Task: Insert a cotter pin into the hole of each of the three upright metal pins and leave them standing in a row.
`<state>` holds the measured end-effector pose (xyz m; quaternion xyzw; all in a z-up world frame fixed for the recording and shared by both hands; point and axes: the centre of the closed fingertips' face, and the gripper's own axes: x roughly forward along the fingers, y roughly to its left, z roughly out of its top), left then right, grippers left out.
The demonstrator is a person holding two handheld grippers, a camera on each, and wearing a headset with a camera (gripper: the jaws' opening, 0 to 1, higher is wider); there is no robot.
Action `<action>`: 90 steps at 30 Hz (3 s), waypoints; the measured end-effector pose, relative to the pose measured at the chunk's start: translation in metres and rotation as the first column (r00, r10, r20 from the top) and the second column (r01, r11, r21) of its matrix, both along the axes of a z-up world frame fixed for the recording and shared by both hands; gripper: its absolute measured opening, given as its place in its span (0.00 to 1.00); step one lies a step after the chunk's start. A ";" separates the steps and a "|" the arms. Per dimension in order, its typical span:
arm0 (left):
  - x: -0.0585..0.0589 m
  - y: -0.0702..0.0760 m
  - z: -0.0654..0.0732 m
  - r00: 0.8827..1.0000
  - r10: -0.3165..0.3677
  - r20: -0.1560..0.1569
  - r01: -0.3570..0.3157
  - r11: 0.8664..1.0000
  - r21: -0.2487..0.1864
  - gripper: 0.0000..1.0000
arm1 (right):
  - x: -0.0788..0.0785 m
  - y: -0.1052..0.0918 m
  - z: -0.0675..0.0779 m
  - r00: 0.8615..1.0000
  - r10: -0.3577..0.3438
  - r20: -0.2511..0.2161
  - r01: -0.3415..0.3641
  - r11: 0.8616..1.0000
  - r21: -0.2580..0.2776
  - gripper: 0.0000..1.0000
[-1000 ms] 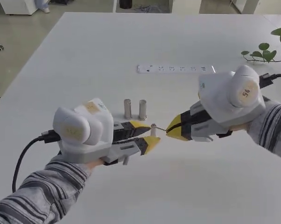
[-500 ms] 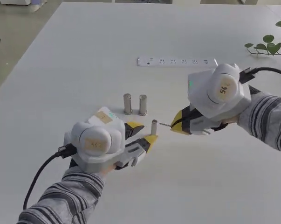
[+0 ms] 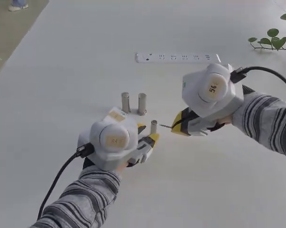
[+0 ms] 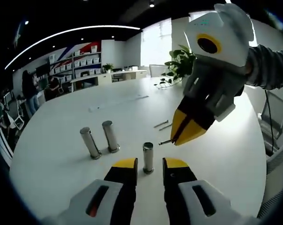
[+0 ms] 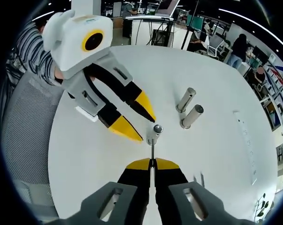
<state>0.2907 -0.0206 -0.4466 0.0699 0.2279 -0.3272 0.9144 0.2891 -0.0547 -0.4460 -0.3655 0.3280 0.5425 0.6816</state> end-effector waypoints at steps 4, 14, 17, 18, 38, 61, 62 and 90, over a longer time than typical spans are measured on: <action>0.006 -0.001 -0.007 1.000 0.004 -0.008 -0.004 1.000 0.028 0.18 | 0.002 0.003 -0.002 1.000 -0.002 -0.004 0.002 1.000 0.001 0.00; 0.012 -0.004 -0.016 0.999 0.024 -0.035 -0.024 1.000 0.016 0.10 | 0.008 0.002 -0.004 1.000 -0.017 -0.010 0.017 1.000 -0.012 0.00; 0.012 -0.005 -0.018 0.999 0.026 -0.039 -0.025 1.000 0.014 0.08 | 0.006 0.002 -0.004 1.000 -0.010 -0.013 0.010 1.000 -0.016 0.00; 0.013 -0.006 -0.018 0.999 0.027 -0.040 -0.027 1.000 0.009 0.07 | 0.007 0.002 -0.005 1.000 -0.010 -0.013 0.009 1.000 -0.017 0.00; 0.012 -0.007 -0.026 0.998 0.042 -0.039 -0.039 0.998 0.054 0.06 | 0.010 0.009 -0.007 1.000 0.009 -0.008 -0.010 0.999 -0.032 0.00; 0.012 -0.007 -0.028 0.995 0.078 -0.064 -0.075 0.996 0.039 0.05 | 0.007 0.029 0.001 1.000 -0.008 0.020 0.008 1.000 0.016 0.00; 0.012 -0.007 -0.028 0.995 0.078 -0.064 -0.076 0.996 0.040 0.05 | 0.008 0.029 0.001 1.000 -0.022 0.017 0.021 0.999 0.024 0.00; 0.011 -0.006 -0.029 0.993 0.098 -0.066 -0.095 0.994 0.046 0.05 | 0.008 0.022 0.006 0.988 -0.147 -0.050 0.152 0.981 0.123 0.00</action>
